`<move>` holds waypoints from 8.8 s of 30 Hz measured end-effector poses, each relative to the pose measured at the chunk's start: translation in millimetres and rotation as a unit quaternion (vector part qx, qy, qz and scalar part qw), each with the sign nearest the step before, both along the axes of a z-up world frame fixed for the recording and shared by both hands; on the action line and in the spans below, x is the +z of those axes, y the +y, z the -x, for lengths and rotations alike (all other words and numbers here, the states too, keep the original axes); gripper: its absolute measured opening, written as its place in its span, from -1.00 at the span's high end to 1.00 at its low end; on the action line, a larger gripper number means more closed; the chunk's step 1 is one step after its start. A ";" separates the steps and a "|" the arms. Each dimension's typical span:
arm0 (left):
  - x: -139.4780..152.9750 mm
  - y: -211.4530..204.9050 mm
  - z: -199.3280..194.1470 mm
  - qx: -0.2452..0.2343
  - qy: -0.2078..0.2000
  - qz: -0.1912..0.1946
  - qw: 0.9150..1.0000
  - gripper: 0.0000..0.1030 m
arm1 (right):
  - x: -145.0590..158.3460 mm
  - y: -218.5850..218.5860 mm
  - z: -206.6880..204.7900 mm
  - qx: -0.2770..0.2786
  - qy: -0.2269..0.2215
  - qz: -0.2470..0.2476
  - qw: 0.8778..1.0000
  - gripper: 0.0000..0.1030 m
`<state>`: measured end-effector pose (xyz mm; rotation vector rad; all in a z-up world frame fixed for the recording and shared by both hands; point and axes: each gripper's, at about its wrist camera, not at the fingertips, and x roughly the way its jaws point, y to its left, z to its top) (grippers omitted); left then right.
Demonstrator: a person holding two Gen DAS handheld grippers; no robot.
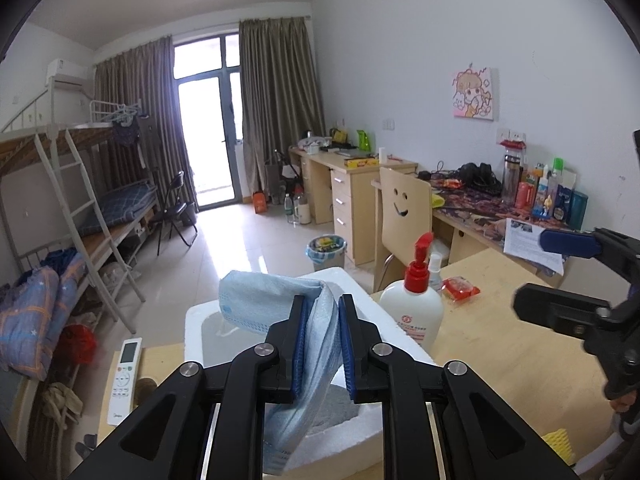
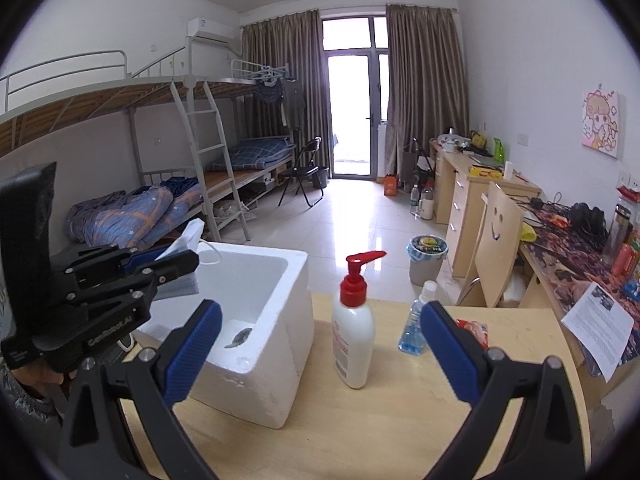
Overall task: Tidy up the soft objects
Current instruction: 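Open the right tool over the box while the left tool lowers the mask inside, then withdraw both tools from the box back toward the remaining items, then approach the yellow foam mesh sleeve and grasp it with the right tool, then lift the sleeve with the right tool while the left tool grasps the white tissues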
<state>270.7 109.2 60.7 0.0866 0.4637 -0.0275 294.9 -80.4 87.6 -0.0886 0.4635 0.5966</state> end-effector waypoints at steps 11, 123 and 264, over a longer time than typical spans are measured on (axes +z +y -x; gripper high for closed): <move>2.5 -1.6 3.2 0.024 -0.020 -0.014 0.999 -0.98 | -1.8 -8.1 1.4 -0.006 -0.002 -0.003 1.000 -0.96; -63.3 -97.3 285.2 -0.007 -0.107 0.036 0.994 -0.98 | -72.9 -97.5 247.8 -0.028 -0.067 -0.044 0.996 -0.99; -159.7 -182.4 125.1 -0.159 0.148 -0.025 0.976 0.49 | -171.6 -175.4 88.3 -0.064 0.164 0.029 0.984 0.60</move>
